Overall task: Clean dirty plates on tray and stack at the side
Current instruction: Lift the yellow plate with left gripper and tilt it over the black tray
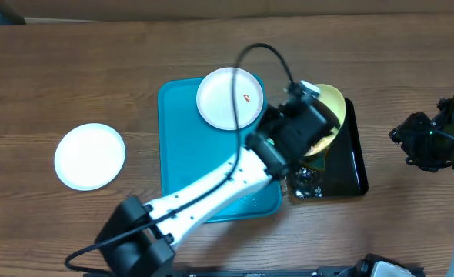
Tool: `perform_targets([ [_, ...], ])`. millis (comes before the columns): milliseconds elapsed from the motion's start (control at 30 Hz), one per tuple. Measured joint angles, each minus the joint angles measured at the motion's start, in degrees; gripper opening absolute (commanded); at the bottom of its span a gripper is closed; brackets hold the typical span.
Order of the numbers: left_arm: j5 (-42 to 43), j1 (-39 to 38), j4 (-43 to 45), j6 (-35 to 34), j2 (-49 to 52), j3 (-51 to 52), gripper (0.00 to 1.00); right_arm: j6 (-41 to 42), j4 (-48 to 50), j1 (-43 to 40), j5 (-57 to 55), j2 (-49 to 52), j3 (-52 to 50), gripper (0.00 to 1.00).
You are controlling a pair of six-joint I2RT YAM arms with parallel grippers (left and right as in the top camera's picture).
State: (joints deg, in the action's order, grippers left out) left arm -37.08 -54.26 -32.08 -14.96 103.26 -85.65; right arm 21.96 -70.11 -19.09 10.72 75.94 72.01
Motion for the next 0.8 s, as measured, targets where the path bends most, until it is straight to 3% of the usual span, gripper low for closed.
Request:
perform_targets([
  [300,-14.1,-3.9,7.4,8.0,0.5,0.0,0.04,-0.2,0.0,0.0,0.0,0.0,0.0,0.53],
  [567,-23.0,-5.4,20.3,23.9,0.5,0.0,0.04,-0.3,0.0,0.0,0.0,0.0,0.0,0.53],
  [800,-26.0,-7.6,27.4,36.3,0.5,0.0,0.04,-0.4,0.0,0.0,0.0,0.0,0.0,0.54],
])
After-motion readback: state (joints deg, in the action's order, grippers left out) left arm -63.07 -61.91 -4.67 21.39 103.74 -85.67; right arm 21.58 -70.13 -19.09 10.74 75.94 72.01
